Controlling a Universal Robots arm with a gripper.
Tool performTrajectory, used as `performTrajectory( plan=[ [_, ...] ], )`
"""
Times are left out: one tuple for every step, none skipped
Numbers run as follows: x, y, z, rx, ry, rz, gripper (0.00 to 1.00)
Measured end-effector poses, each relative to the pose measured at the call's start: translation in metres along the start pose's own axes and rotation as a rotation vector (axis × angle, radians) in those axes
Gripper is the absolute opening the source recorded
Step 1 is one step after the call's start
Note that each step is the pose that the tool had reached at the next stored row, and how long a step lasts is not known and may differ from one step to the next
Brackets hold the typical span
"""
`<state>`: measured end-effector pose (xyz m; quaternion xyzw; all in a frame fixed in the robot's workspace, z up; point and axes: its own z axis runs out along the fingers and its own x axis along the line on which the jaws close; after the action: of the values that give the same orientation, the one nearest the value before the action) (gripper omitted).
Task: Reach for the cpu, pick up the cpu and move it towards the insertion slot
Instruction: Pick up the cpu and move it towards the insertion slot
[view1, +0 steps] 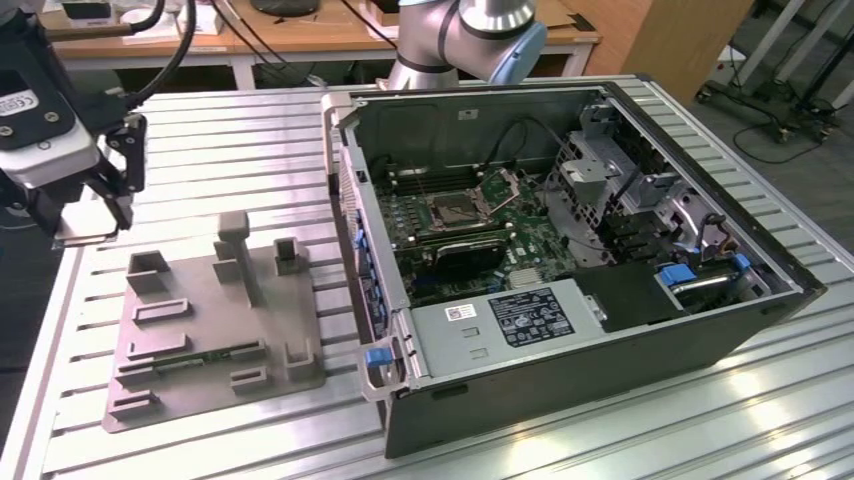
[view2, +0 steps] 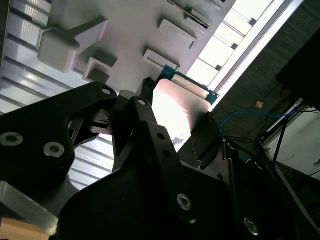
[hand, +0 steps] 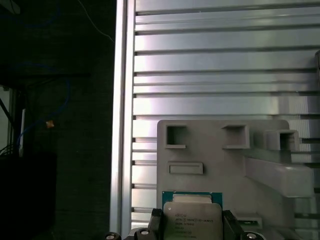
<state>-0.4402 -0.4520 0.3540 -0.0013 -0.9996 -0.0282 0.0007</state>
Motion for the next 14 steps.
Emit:
performTrajectory(
  plan=[
    [0.0000,0.0001,-0.0011,-0.0001,0.0000,0.000,0.55],
    [0.0000,0.0001,-0.0023,0.0000,0.0000,0.000,0.55],
    [0.0000,0.0002,-0.0035,0.0000,0.0000,0.000,0.55],
    [0.0000,0.0003,-0.0047,0.0000,0.0000,0.000,0.55],
    [0.0000,0.0003,-0.0056,-0.0001,0.0000,0.000,0.55],
    [0.0000,0.0004,-0.0067,-0.0001,0.0000,0.000,0.55],
    [0.0000,0.0004,-0.0076,-0.0001,0.0001,0.000,0.55],
    [0.0000,0.0005,-0.0085,0.0000,0.0001,0.000,0.55],
    [0.0000,0.0005,-0.0093,-0.0001,0.0000,0.000,0.55],
    [0.0000,0.0006,-0.0102,-0.0001,0.0001,0.000,0.55],
    [0.0000,0.0006,-0.0110,-0.0001,0.0001,0.000,0.55],
    [0.0000,0.0007,-0.0117,-0.0001,0.0001,0.000,0.55],
    [0.0000,0.0007,-0.0125,-0.0001,0.0001,0.000,0.55],
    [0.0000,0.0008,-0.0134,0.0000,0.0002,0.000,0.55]
  ],
)
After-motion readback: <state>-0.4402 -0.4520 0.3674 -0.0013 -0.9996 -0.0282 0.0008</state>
